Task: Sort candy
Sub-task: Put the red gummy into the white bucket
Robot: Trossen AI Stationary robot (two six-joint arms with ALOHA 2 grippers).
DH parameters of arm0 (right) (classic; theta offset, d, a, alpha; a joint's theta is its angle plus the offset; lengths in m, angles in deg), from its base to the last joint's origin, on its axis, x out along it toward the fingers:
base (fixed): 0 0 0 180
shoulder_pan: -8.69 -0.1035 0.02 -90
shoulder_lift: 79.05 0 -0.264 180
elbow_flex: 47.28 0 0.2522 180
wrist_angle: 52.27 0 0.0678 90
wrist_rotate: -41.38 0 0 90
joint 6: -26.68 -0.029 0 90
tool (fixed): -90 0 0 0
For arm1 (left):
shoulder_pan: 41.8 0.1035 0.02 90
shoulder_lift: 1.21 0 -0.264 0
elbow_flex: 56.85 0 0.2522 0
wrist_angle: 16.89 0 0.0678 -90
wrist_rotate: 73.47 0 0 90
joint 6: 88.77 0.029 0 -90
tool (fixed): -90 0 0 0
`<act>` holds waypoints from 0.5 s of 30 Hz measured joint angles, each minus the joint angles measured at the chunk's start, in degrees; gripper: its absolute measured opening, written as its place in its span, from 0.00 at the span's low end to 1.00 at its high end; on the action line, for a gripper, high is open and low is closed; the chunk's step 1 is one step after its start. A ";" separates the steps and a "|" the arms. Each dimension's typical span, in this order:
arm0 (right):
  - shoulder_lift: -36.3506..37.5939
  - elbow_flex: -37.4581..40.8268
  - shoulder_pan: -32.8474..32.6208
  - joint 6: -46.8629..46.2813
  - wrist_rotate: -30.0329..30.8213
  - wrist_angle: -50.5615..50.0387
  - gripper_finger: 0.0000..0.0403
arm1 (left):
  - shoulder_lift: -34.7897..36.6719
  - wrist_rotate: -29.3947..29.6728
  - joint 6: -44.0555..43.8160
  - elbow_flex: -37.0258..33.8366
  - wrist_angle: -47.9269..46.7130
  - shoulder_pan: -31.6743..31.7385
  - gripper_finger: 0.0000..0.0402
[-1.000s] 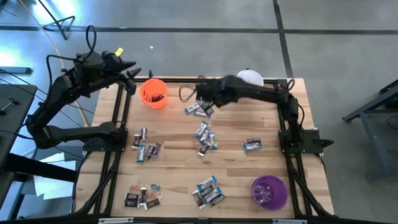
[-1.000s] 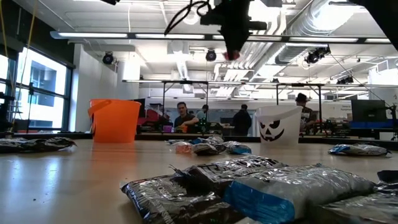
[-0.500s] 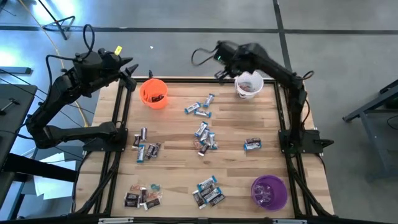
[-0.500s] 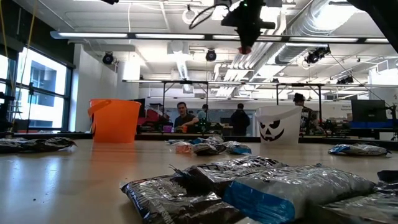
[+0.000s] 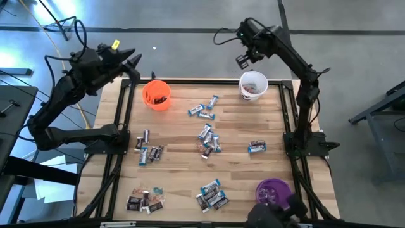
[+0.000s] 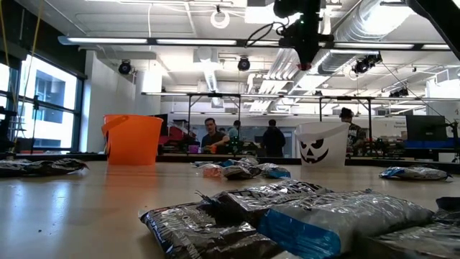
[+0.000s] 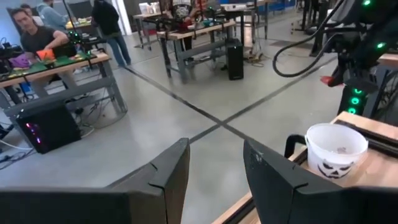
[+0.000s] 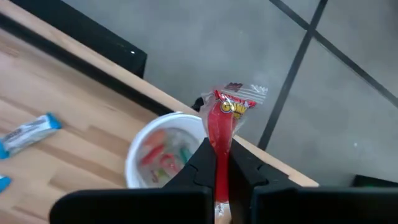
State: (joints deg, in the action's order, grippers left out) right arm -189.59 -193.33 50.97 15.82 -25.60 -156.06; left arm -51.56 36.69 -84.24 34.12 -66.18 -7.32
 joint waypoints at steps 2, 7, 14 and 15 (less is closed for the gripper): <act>0.02 0.00 0.91 2.14 -2.91 -0.01 0.02 | -0.40 0.00 -0.14 0.00 0.86 0.00 0.35; 0.59 0.04 1.63 5.95 -8.64 0.02 0.04 | -1.18 0.00 -1.50 0.00 2.64 0.00 0.35; 1.15 0.04 2.21 8.07 -12.12 0.02 0.07 | -1.51 0.04 -1.53 0.00 2.95 0.00 0.35; 1.17 0.04 2.32 8.26 -12.91 0.02 0.07 | -1.51 0.09 -1.54 0.00 2.95 0.00 0.35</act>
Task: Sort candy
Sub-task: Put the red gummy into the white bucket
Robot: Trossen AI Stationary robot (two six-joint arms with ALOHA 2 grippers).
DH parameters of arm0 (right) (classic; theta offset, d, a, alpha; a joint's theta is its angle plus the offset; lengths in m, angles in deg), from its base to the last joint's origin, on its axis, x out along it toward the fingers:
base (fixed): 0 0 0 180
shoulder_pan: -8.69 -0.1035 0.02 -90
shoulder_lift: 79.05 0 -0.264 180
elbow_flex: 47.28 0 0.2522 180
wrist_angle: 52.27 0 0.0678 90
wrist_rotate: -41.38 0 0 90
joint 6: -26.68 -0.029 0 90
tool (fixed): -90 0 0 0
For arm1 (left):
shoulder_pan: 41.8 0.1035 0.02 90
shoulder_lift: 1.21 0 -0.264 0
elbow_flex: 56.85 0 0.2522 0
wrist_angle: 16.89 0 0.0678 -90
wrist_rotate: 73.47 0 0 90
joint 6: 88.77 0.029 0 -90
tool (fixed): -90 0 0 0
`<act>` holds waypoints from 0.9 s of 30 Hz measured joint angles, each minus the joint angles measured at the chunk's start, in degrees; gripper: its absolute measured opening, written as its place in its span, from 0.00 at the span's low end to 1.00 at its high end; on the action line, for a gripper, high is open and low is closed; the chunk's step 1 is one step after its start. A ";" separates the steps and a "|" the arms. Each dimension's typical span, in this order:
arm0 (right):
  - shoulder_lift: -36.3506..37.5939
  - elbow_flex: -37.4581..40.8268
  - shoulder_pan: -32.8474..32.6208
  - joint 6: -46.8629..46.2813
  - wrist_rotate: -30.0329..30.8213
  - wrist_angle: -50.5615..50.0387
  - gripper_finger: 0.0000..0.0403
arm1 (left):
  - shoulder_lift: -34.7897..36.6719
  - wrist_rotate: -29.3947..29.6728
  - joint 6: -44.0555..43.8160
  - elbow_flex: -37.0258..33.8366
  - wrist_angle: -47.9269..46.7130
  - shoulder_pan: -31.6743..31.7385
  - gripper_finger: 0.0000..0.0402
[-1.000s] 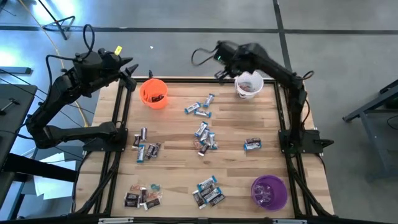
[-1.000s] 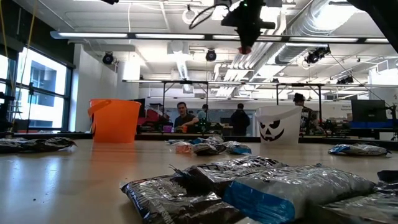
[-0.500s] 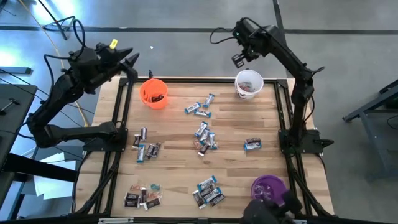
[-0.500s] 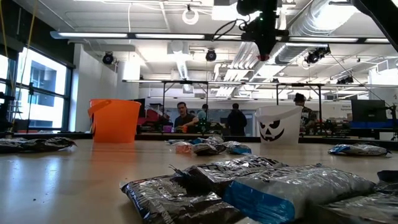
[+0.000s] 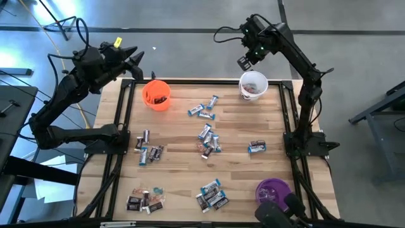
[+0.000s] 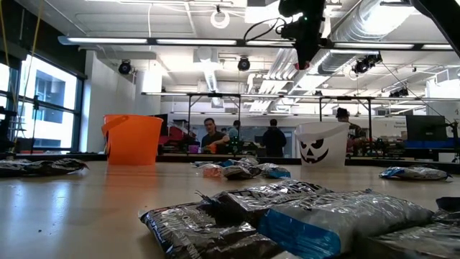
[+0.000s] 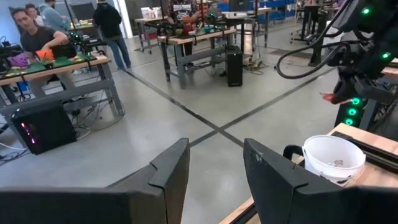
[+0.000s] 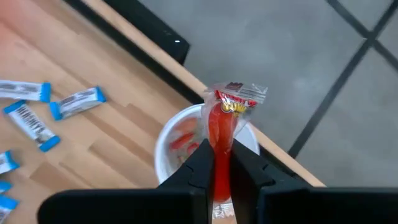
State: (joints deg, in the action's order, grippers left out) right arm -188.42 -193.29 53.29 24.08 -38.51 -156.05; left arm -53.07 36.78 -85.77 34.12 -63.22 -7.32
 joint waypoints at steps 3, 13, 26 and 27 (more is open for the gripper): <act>-0.02 0.00 0.08 0.19 -1.26 0.00 0.07 | 0.00 0.07 -1.05 0.00 0.00 0.00 0.35; -0.01 0.00 0.11 1.08 -2.23 0.00 0.07 | 0.00 0.17 -1.48 0.00 0.54 0.00 0.35; 3.75 0.58 0.43 2.23 -4.19 0.28 0.07 | 0.00 0.15 -4.13 0.00 3.83 0.00 0.35; 3.96 1.93 0.43 2.76 -4.15 0.31 0.07 | 0.00 0.15 -4.45 0.00 3.82 -0.02 0.35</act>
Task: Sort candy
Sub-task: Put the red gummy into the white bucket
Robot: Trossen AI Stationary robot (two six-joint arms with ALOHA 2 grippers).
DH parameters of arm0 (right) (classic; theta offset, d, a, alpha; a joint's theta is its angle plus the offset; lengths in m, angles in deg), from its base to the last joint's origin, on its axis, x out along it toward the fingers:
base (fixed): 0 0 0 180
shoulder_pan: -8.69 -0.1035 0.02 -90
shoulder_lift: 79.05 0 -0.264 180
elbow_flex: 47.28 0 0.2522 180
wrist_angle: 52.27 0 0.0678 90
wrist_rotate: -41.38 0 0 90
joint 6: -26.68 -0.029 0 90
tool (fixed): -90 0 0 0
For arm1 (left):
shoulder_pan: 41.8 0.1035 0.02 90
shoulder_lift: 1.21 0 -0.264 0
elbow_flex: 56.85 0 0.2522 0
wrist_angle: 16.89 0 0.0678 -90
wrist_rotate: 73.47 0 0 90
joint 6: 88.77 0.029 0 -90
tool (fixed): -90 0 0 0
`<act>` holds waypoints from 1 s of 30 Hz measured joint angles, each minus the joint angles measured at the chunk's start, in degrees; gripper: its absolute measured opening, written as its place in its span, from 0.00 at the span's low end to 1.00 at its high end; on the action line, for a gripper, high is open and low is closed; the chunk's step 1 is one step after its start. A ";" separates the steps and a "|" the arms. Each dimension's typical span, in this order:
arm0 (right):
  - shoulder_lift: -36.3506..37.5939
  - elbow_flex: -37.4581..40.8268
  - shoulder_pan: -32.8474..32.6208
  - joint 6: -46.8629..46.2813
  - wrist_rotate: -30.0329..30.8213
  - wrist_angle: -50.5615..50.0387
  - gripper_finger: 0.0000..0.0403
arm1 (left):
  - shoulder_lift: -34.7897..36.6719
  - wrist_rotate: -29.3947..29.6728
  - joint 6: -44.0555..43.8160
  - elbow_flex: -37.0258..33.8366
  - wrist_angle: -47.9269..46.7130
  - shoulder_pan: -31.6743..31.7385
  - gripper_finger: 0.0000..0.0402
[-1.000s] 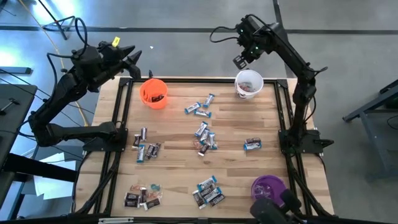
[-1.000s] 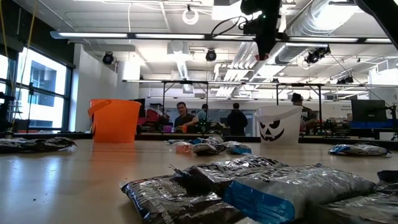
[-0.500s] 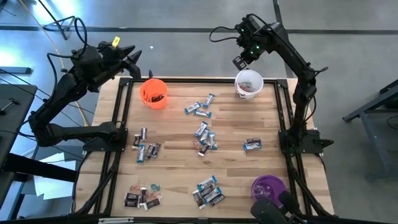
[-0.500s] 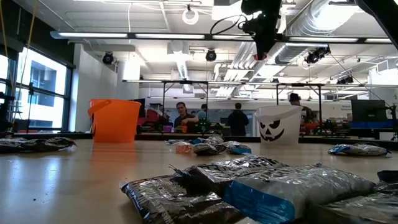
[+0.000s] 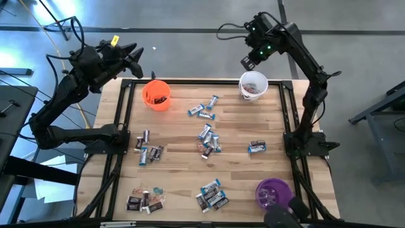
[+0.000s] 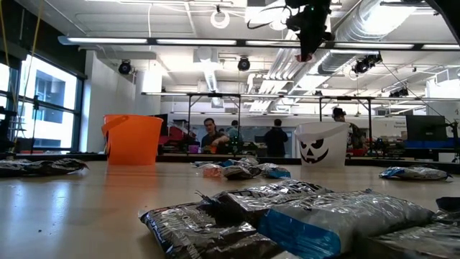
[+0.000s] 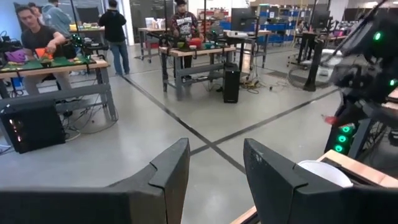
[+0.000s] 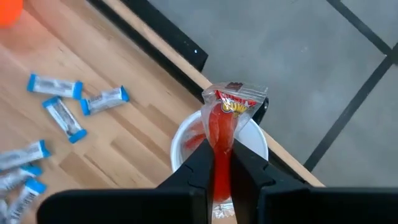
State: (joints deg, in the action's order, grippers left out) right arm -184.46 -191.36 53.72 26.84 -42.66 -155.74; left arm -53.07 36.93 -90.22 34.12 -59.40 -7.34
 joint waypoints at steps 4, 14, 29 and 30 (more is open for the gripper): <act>1.84 11.02 0.37 -0.10 -0.46 -0.39 0.07 | 0.00 0.00 -0.77 0.00 -0.02 0.00 0.35; 5.70 34.60 0.37 1.09 -0.20 6.54 0.07 | 0.00 0.00 -0.94 0.00 -0.02 0.00 0.35; 5.68 39.33 3.73 7.83 1.86 15.35 0.24 | 0.00 0.83 -1.38 0.00 -0.03 0.00 0.35; 5.68 39.33 3.81 7.78 2.00 15.41 0.27 | 0.00 0.83 -1.49 0.00 -0.02 0.00 0.35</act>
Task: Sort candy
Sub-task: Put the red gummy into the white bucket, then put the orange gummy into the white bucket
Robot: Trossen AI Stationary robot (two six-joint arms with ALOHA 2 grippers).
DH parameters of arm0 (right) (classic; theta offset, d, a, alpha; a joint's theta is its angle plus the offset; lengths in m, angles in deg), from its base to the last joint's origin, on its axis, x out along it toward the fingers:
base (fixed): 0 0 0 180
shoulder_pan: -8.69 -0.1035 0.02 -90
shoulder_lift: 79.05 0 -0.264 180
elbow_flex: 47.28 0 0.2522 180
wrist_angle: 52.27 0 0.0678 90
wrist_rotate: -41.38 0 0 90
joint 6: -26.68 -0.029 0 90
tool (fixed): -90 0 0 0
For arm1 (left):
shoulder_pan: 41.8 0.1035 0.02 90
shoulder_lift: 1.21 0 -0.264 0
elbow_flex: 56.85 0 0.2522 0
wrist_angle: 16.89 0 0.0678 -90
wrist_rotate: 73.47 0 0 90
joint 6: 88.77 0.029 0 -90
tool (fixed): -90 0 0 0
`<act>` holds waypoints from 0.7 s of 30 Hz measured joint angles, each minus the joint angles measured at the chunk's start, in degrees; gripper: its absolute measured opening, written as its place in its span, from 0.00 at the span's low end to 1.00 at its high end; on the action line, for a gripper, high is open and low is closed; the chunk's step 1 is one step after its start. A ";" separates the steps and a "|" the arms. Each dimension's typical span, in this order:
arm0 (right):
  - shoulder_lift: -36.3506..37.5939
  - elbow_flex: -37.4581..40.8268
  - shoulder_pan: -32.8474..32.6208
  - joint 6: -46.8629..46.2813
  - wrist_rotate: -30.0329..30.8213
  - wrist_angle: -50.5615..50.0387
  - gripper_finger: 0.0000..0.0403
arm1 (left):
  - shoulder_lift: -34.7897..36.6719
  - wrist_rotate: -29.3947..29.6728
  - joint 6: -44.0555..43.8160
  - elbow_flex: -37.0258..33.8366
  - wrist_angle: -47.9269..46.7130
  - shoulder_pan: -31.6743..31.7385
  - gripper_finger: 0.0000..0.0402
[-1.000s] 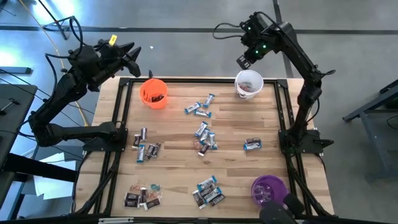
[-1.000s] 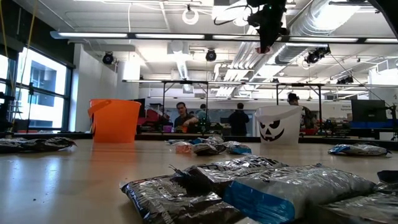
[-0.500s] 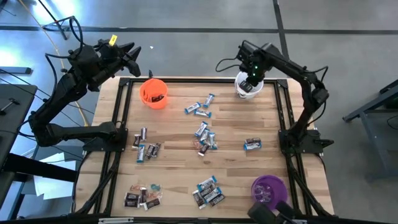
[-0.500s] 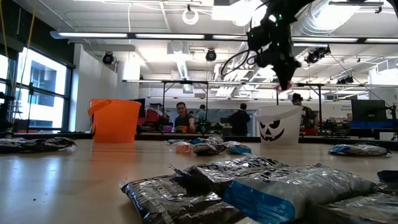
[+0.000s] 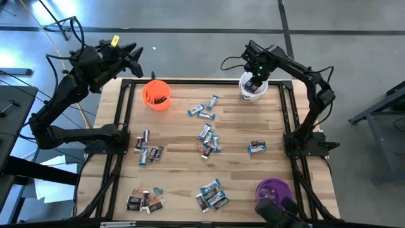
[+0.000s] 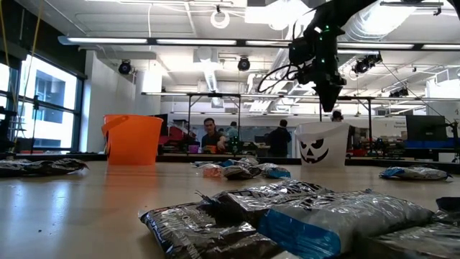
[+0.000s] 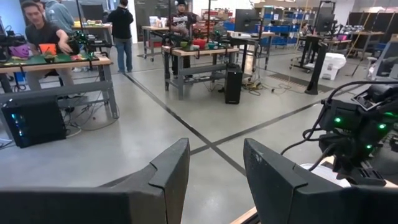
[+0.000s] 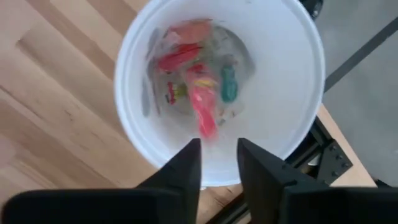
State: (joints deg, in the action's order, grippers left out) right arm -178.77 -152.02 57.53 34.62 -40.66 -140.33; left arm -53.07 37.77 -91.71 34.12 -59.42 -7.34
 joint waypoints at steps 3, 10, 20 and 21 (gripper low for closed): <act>0.00 0.00 0.19 -0.82 0.86 -0.17 0.35 | 0.00 0.00 -0.04 0.00 -0.02 0.00 0.35; -0.04 -3.13 -1.79 -9.48 -10.64 -4.43 0.42 | 0.00 0.00 0.00 0.00 -0.02 0.00 0.35; -0.02 -10.32 -14.91 -24.09 -15.38 -4.81 0.38 | 0.00 0.02 1.13 0.00 -3.13 0.00 0.35; -0.02 -10.22 -16.37 -26.59 -15.36 -4.97 0.38 | 0.00 0.02 1.13 0.00 -4.45 0.00 0.35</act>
State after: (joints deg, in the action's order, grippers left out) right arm -178.79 -162.24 41.16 8.03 -56.03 -145.31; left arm -53.07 37.79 -90.58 34.12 -63.88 -7.34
